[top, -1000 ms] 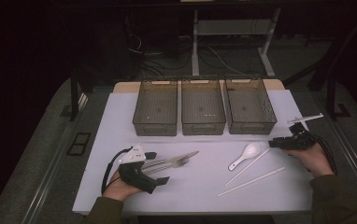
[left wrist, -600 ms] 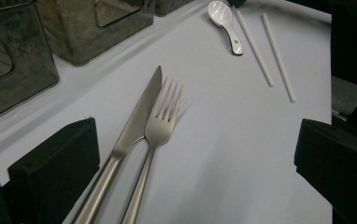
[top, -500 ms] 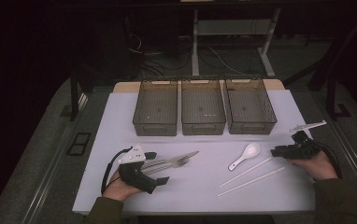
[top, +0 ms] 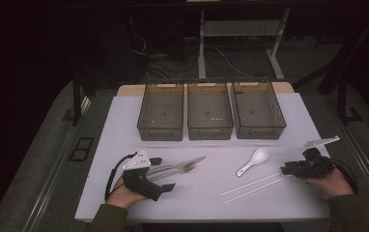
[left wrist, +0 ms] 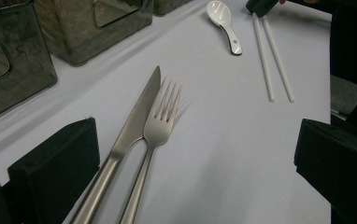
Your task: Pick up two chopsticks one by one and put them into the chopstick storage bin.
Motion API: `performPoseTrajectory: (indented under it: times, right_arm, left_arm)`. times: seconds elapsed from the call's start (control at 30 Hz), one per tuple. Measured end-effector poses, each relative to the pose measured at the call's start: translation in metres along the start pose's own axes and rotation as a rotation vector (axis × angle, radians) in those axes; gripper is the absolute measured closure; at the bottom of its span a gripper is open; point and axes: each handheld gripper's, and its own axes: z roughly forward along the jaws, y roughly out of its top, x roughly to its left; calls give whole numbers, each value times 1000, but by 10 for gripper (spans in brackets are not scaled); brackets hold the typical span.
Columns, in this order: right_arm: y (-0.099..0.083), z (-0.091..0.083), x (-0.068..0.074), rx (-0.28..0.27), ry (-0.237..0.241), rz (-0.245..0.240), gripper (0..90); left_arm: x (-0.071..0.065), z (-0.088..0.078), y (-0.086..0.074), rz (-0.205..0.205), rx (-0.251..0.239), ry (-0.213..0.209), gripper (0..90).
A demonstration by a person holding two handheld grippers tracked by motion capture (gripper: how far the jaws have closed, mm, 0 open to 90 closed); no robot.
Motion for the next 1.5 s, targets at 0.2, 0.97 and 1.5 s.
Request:
performPoseTrajectory:
  times: [0.2, 0.97, 1.5]
  right_arm:
    - [13, -8, 25, -82, 79, -128, 589]
    - [47, 80, 147, 54, 318, -636, 678]
    - [54, 92, 156, 50, 322, -706, 818]
  left_arm:
    - [0, 0, 0, -4, -2, 0, 0]
    - [-1, 2, 0, 4, 2, -8, 0]
    - [-1, 2, 1, 6, 4, -8, 0]
